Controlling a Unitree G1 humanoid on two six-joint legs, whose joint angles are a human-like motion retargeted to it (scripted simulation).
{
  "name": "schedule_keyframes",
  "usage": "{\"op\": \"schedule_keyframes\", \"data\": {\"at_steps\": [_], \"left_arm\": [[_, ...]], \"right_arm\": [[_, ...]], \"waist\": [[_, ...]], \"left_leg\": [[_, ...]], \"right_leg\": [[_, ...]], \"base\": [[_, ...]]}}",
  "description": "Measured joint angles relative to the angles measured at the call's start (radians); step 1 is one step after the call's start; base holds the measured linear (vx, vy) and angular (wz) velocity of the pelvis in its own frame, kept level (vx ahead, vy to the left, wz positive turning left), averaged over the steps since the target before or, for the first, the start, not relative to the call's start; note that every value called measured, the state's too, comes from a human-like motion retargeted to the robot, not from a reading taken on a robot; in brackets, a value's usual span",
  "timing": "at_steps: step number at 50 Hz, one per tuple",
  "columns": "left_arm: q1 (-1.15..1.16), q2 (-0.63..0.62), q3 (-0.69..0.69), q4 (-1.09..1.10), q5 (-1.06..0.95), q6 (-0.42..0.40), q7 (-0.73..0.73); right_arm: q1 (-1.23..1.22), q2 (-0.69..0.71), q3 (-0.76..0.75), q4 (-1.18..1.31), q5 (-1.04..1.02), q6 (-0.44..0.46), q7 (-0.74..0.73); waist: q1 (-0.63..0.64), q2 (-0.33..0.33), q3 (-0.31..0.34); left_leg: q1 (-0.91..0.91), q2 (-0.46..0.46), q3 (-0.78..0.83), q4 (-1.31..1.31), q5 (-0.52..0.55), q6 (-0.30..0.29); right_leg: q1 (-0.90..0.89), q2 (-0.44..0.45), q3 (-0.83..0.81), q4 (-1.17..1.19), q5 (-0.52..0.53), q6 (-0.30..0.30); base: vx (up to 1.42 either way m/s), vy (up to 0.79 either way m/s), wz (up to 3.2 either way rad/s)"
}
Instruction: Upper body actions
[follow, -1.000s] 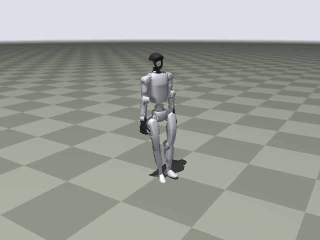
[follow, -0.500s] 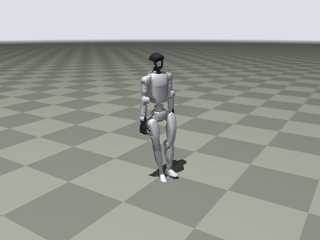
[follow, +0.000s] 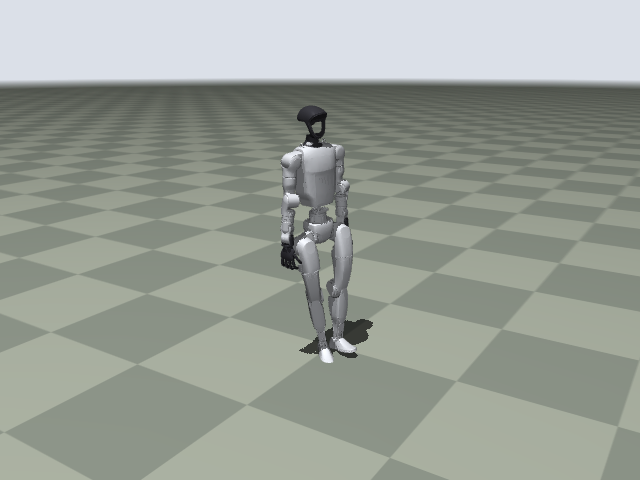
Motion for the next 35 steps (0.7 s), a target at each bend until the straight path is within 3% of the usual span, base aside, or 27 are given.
{"op": "schedule_keyframes", "data": {"at_steps": [35], "left_arm": [[0.004,0.008,-0.012,0.006,0.031,0.002,0.01]], "right_arm": [[-0.002,-0.012,-0.014,0.02,-0.001,0.006,0.0]], "waist": [[0.009,0.009,-0.013]], "left_leg": [[0.005,-0.028,-0.009,-0.008,-0.023,0.038]], "right_leg": [[0.002,-0.021,-0.007,-0.007,0.046,-0.002]], "base": [[0.0,0.0,0.0]]}}
